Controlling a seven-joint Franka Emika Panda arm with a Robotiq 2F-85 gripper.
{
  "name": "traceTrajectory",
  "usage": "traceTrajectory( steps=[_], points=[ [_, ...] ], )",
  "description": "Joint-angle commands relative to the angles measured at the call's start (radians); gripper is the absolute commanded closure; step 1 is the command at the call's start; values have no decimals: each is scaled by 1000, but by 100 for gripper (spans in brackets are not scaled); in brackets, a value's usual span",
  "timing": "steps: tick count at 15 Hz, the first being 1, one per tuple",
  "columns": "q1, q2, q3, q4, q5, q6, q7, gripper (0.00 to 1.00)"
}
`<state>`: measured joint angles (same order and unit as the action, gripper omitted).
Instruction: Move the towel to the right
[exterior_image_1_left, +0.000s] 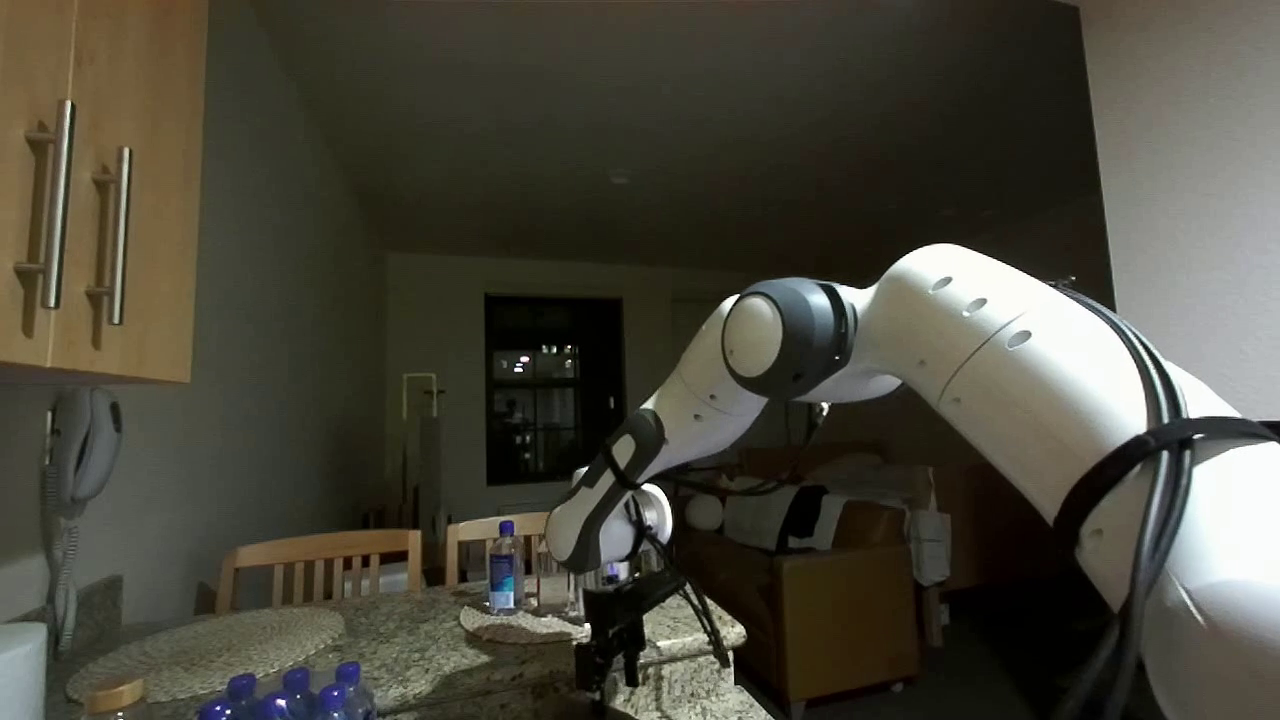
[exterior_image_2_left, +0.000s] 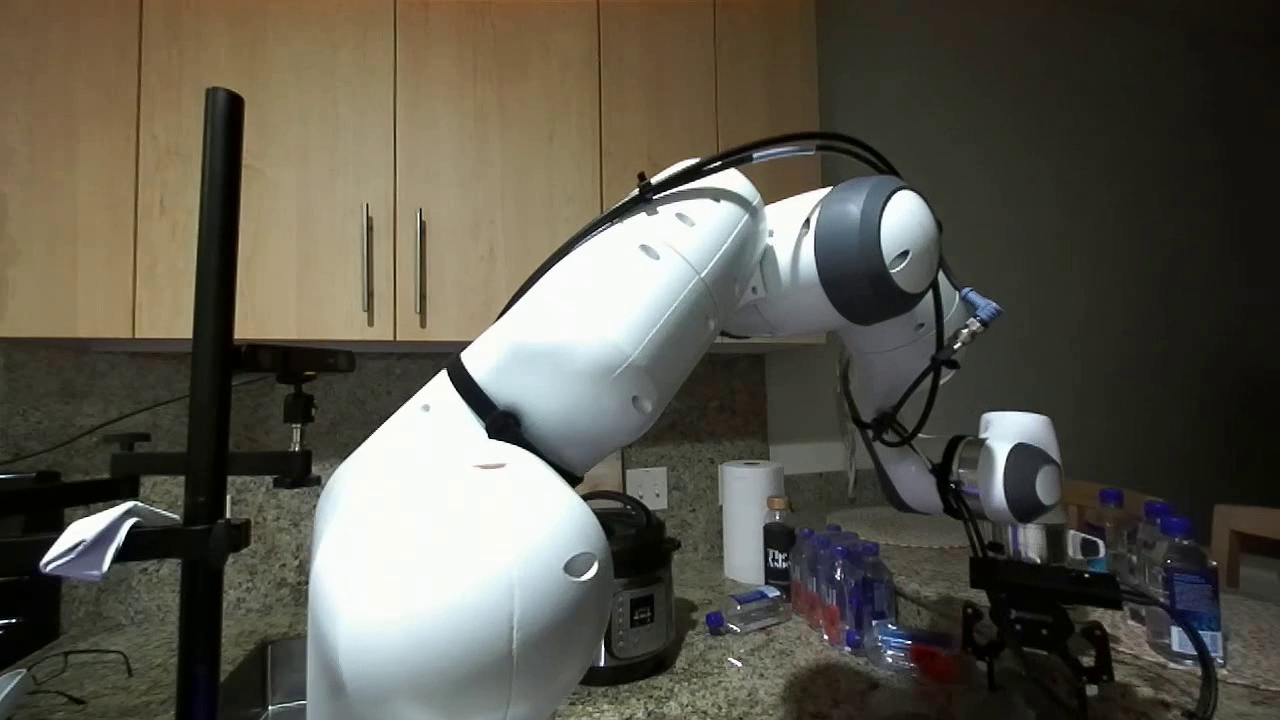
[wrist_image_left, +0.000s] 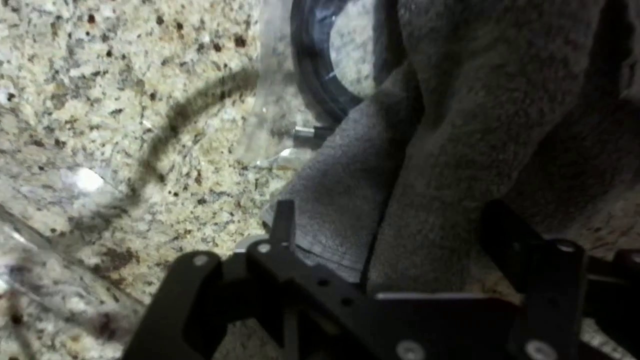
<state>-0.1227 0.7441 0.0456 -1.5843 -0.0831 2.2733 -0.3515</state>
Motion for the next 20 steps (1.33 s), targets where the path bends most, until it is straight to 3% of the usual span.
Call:
traceTrajectory(
  steps=[1, 4, 9, 12, 13, 20],
  points=[
    [-117, -72, 75, -96, 102, -90, -210, 0],
    [-181, -110, 101, -143, 163, -201, -363, 0],
    [-157, -177, 29, -221, 90, -326, -456, 0],
    [-159, -151, -3, -156, 46, -444, -580, 0],
    [-141, -137, -2, -163, 89, -391, -511, 0],
    [-146, -157, 1, -191, 98, -426, -590, 0]
  ],
)
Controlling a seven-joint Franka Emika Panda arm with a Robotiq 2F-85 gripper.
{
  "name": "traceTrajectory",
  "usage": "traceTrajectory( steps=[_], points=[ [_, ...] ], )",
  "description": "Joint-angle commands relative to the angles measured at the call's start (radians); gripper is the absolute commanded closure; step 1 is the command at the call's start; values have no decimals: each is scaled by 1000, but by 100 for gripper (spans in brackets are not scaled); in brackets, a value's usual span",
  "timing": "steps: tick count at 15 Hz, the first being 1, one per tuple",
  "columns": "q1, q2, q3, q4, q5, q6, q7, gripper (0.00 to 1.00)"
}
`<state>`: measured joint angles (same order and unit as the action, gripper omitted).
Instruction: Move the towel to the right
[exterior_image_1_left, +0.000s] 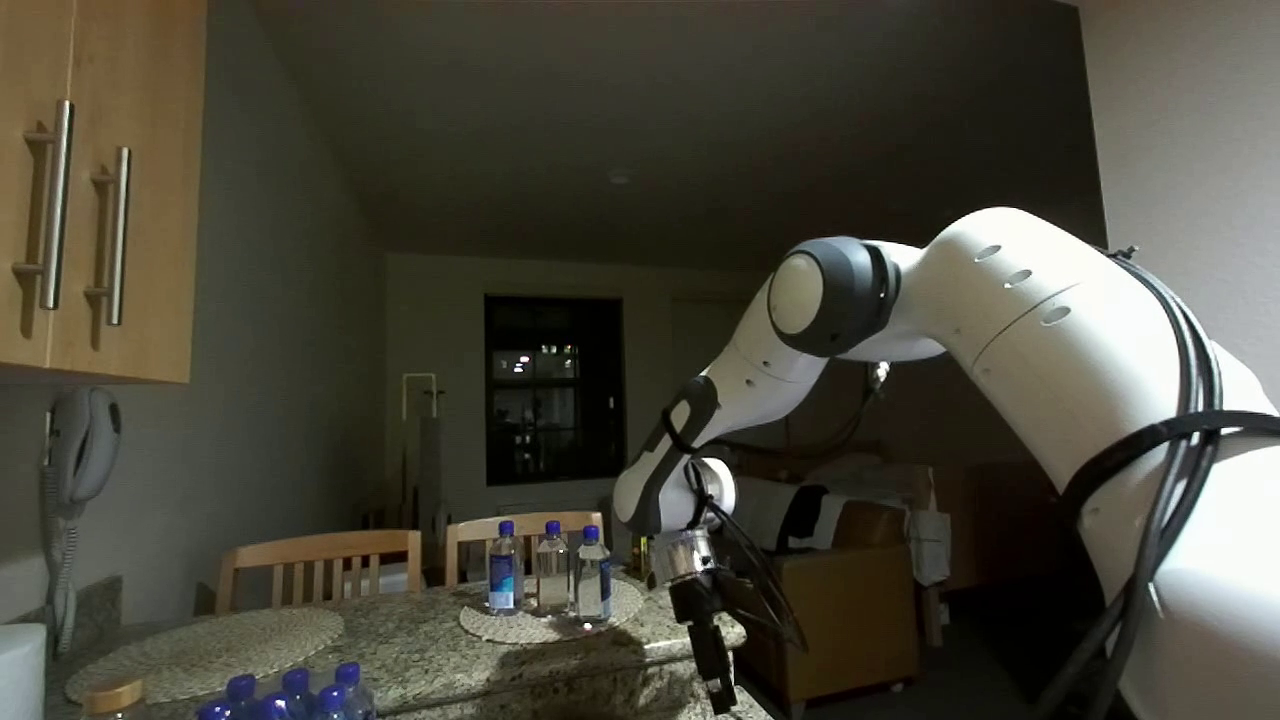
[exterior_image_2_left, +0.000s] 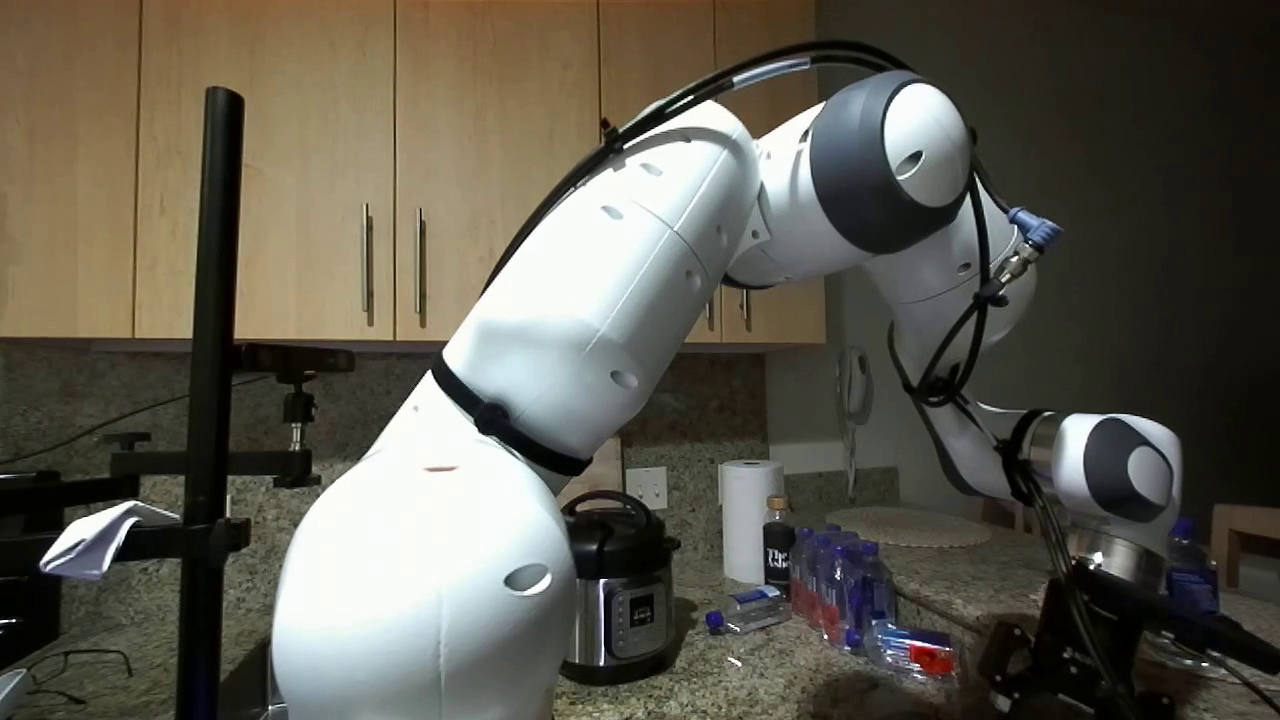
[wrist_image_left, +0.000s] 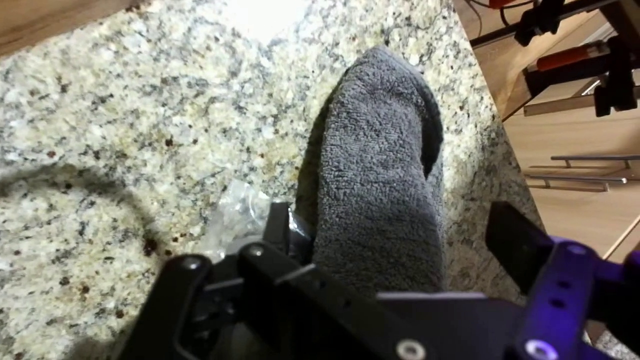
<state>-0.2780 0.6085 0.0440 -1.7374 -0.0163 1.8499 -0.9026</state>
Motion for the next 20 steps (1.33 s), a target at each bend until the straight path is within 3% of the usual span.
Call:
traceTrajectory(
  steps=[1, 12, 20],
  points=[
    [12, -21, 8, -46, 41, 0, -46, 0],
    [79, -76, 108, -157, 178, 88, -122, 0],
    [85, -55, 167, -235, 322, 405, -269, 0]
  ],
)
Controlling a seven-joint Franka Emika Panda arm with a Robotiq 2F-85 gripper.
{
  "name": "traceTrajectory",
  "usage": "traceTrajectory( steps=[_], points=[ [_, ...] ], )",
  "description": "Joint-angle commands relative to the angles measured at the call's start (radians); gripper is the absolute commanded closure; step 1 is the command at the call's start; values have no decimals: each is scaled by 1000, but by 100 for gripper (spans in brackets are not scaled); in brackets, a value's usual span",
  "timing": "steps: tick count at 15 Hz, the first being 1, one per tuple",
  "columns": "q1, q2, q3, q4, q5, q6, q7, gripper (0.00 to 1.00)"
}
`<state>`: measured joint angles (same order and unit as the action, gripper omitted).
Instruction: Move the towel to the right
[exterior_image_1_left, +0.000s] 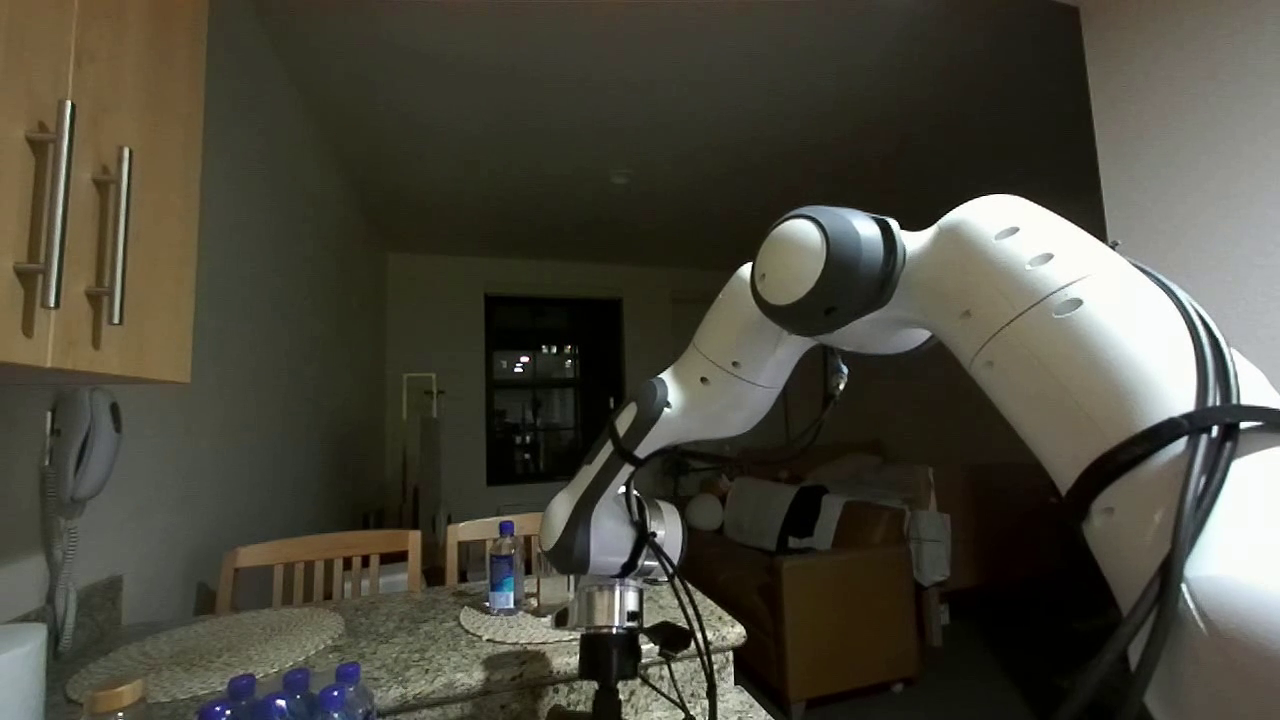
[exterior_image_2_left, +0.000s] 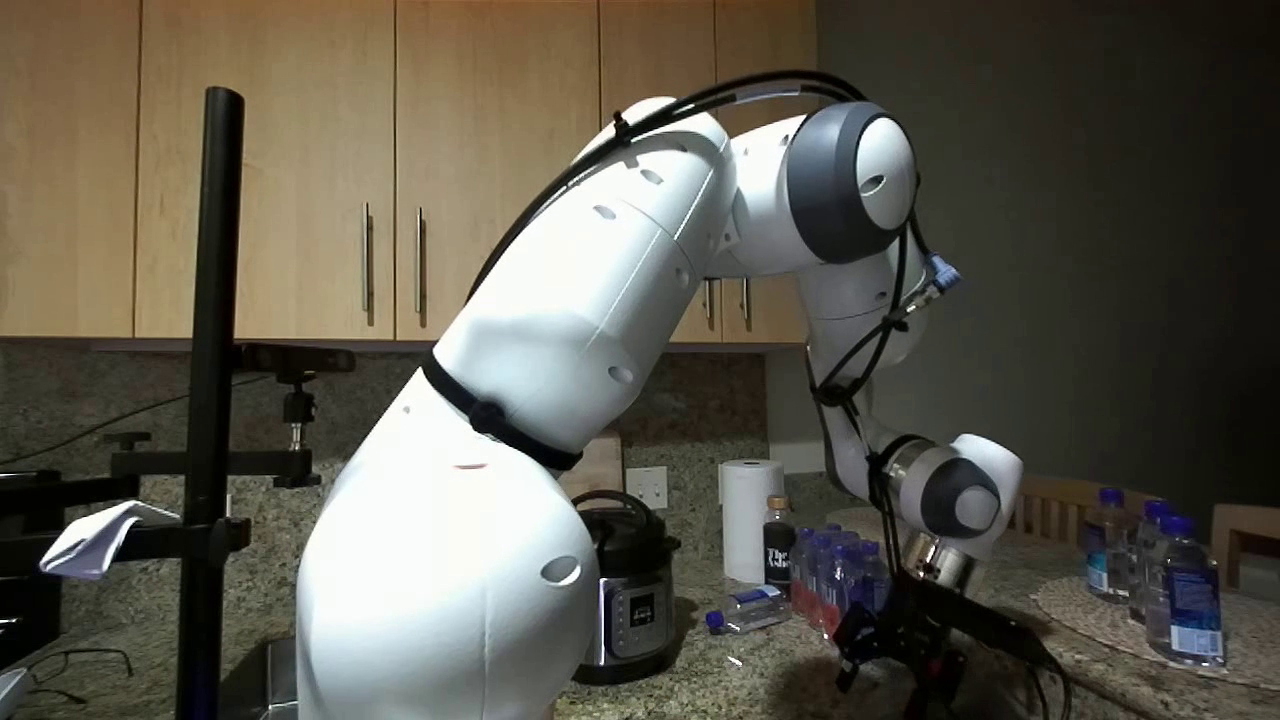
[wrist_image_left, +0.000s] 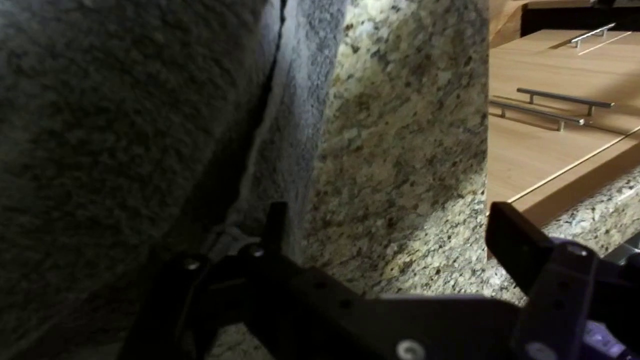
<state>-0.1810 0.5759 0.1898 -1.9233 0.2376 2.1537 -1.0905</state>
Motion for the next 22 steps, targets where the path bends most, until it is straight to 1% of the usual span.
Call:
traceTrajectory(
  steps=[1, 5, 8, 10, 18, 22],
  points=[
    [-15, -22, 31, -51, 88, 131, -99, 0],
    [-17, -23, 56, -49, 136, 232, -163, 0],
    [-11, -7, 52, -33, 125, 269, -166, 0],
    [-4, 2, 37, -24, 99, 257, -150, 0],
    [-12, 22, 7, -20, 78, 258, -156, 0],
    [-3, 44, -15, -22, 45, 254, -140, 0]
  ],
)
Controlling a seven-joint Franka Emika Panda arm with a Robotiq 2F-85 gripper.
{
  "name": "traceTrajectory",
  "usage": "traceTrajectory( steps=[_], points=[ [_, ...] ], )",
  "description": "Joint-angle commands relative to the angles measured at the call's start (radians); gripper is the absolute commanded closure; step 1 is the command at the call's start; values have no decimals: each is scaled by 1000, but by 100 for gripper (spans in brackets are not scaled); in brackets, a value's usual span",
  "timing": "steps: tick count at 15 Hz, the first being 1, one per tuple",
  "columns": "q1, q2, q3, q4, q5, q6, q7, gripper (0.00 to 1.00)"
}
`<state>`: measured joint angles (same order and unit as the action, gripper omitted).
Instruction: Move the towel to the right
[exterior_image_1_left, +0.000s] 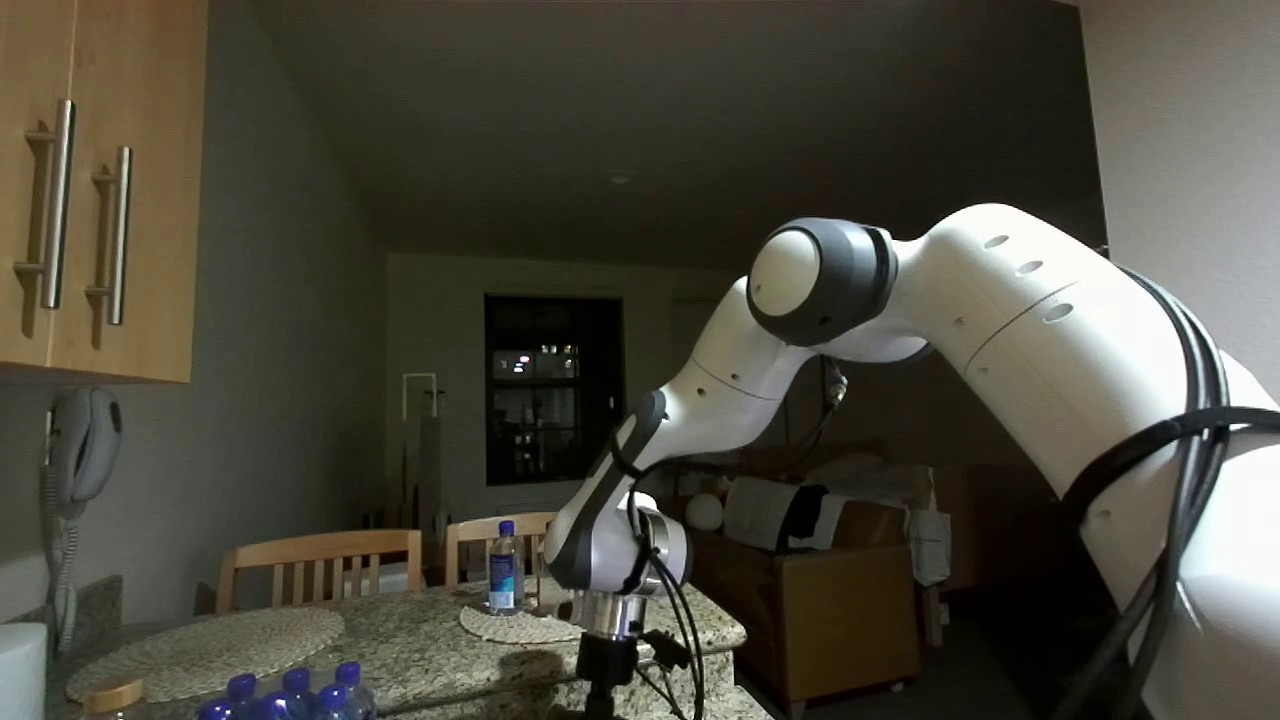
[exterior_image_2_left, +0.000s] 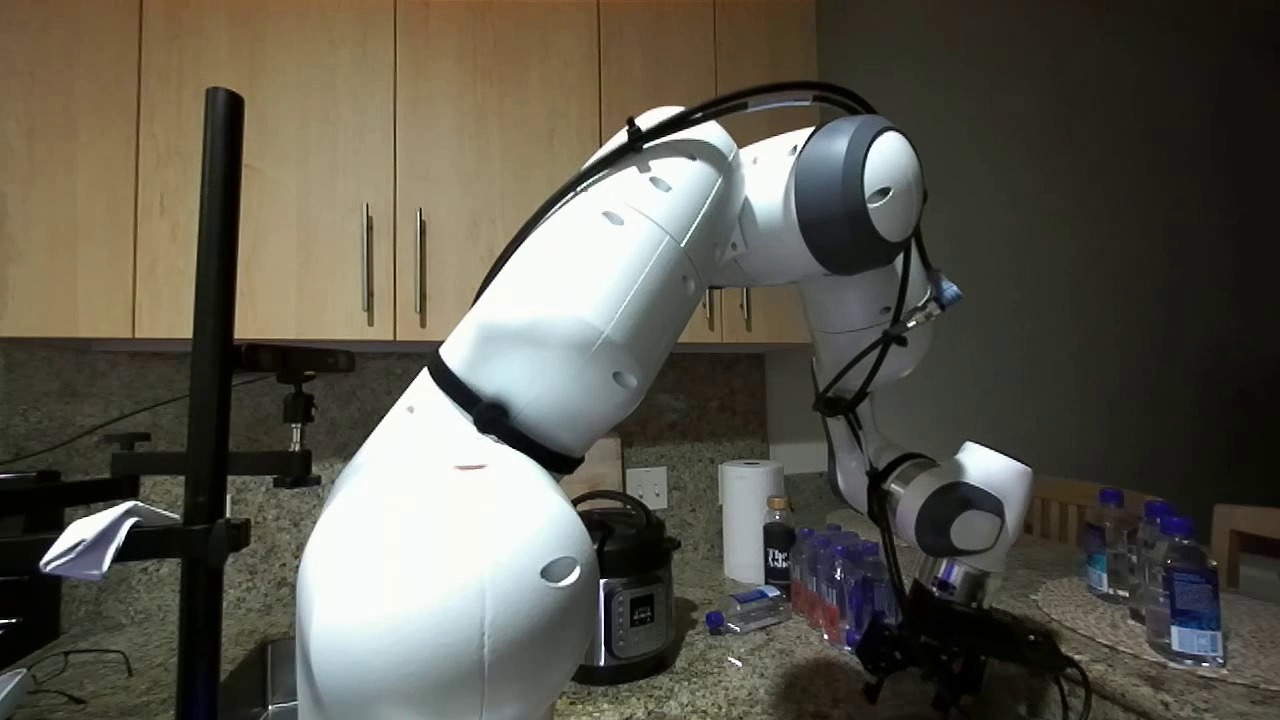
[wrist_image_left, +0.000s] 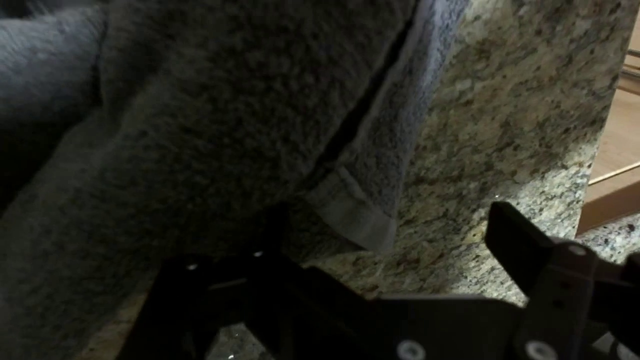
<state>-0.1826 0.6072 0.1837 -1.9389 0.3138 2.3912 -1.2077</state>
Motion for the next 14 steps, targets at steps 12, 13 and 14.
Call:
traceTrajectory(
  steps=[12, 13, 14],
  points=[
    [-9, -3, 25, -30, -46, 8, -21, 78],
    [-10, -6, 29, -31, -43, 11, -23, 85],
    [-11, -8, 32, -32, -42, 12, -23, 90]
  ],
)
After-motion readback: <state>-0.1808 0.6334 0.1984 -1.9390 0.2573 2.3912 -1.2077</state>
